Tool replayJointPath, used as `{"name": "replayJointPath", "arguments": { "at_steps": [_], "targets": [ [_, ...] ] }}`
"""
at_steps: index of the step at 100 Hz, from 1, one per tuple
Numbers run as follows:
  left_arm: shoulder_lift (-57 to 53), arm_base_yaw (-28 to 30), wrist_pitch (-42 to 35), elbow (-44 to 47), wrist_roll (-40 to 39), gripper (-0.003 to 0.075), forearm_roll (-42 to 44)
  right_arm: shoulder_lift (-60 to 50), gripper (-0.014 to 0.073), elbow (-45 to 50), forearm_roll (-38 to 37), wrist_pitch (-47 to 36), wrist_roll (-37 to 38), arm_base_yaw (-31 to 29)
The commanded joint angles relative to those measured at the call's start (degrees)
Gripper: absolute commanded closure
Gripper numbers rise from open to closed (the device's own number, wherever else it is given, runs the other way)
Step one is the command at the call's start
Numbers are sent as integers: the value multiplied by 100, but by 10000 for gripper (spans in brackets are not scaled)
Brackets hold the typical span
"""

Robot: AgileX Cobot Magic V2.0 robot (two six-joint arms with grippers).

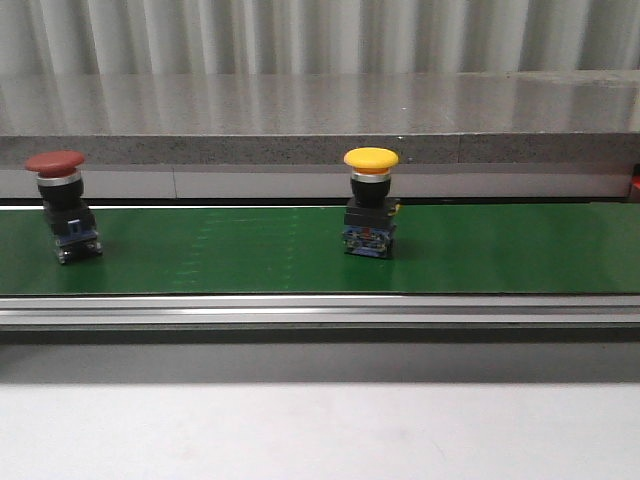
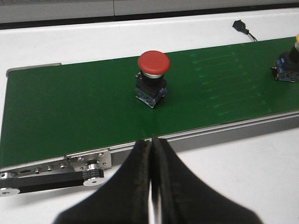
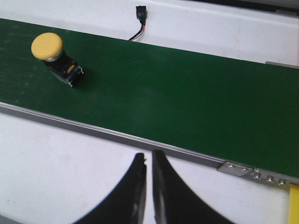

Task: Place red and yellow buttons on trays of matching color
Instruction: 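Set the red button on the belt and lower the right gripper toward yellow button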

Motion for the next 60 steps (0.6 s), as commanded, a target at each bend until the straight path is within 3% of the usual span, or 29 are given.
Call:
{"name": "replayJointPath", "arguments": {
  "at_steps": [1, 10, 20, 60],
  "targets": [
    [1, -56, -356, -149, -10, 740, -109, 554, 372, -549, 195, -127, -190, 12],
    [1, -56, -356, -149, -10, 740, -109, 1077, 155, -980, 345, 79, -207, 12],
    [1, -56, -356, -149, -10, 740, -109, 1643, 13, -1428, 365, 398, -207, 72],
    [1, -56, -356, -149, -10, 740, -109, 3569, 0, -2708, 371, 1287, -590, 724]
  ]
}}
